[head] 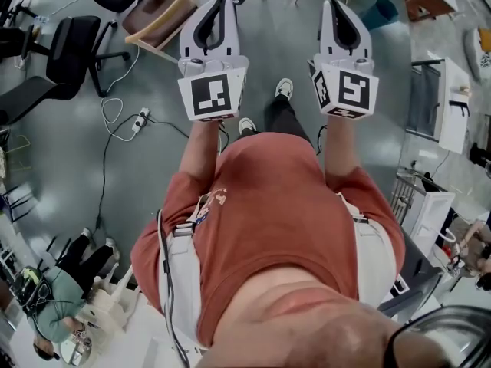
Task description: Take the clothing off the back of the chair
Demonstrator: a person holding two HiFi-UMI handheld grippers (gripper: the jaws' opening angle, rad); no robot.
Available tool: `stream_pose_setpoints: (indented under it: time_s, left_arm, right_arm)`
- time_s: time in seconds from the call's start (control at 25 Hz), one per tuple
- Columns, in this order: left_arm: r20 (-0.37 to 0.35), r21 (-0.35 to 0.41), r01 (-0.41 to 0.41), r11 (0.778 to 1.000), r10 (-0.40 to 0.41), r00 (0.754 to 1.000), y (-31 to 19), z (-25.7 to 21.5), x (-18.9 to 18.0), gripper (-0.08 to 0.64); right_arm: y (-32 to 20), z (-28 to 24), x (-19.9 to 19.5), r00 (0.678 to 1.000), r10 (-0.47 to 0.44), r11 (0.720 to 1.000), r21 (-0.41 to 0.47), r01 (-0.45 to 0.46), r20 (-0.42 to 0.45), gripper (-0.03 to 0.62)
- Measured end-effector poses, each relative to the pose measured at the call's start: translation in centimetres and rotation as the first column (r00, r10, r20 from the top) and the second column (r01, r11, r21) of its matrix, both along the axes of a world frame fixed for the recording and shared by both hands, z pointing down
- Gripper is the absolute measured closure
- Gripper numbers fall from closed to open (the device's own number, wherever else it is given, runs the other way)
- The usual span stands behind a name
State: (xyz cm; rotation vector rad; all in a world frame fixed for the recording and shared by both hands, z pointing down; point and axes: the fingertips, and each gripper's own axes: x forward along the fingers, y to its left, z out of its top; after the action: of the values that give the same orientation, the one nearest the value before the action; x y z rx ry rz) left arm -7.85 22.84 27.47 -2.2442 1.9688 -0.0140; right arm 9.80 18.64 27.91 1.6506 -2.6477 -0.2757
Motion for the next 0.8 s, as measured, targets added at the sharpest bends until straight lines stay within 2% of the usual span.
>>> stream_pose_setpoints:
  time_s: [0.12, 0.28, 0.4, 0.8]
  left_arm:
    - [0.004, -0.001, 0.001, 1.0, -0.001, 1.0, -2.1, 0.2, 0.5, 0.546]
    - [-0.007, 0.046, -0.006, 0.999, 0.006, 1.0, -6.1, -0.3, 2.4, 0.546]
    - [0.039, 0.007, -0.005, 1.0, 0.005, 0.999, -9.1, -0.2, 4.0, 0.546]
    - [0.056, 0.012, 0.008, 1.0, -0.008, 0.998, -18.9, -1.0, 7.8, 0.546]
  right_arm:
    - [-2.1, 0.5, 0.4, 1.0, -0.006, 1.0, -0.009, 0.006, 0.007, 0.563]
    - [-5.9, 1.0, 1.7, 1.0, -0.021, 1.0, -0.022, 0.021, 0.012, 0.561]
    - [-9.2, 1.2, 3.1, 0.999, -0.024, 0.999, -0.033, 0.025, 0.022, 0.561]
    - [-19.1, 1.7, 6.7, 0.999, -0.041, 0.998, -0.042, 0.041, 0.018, 0.561]
